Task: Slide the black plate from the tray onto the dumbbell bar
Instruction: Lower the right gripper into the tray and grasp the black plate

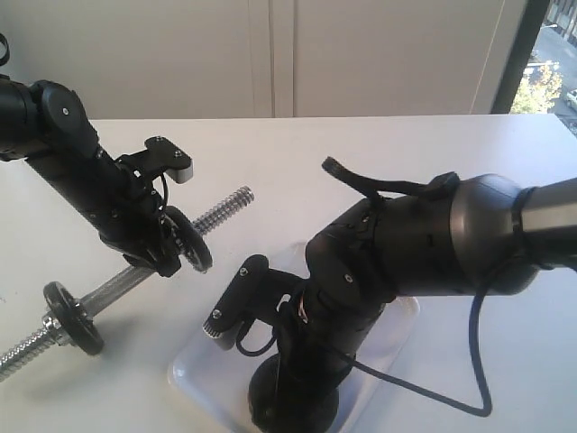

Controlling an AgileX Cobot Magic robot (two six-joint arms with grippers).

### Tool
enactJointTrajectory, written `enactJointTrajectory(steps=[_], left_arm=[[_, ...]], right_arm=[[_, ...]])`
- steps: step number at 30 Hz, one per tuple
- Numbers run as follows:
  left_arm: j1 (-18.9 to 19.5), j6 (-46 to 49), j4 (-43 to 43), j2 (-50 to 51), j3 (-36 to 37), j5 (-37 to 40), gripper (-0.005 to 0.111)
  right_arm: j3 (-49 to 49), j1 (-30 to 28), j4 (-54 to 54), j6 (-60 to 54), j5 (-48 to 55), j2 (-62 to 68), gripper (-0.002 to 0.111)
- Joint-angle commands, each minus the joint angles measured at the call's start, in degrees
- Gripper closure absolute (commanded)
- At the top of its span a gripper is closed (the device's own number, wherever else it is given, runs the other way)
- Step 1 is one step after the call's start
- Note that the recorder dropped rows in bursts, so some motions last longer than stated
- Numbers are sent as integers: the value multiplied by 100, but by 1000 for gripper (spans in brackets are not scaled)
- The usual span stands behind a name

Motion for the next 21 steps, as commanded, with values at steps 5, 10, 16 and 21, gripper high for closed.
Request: enactJointTrajectory(steps=[5,10,16,21], left_arm=[[-8,-27,-358,-268,-89,-26,107],[-8,-27,-358,-268,-89,-26,107],[-8,-27,-358,-268,-89,-26,107],[-8,-27,-358,-268,-89,-26,107]], right_arm=[[-25,48,-137,145,-86,175,3],[-31,169,-274,145,-184,341,3],[-31,229,-788,709,-207,528,3],[-31,229,-1375,1261,156,609,8]])
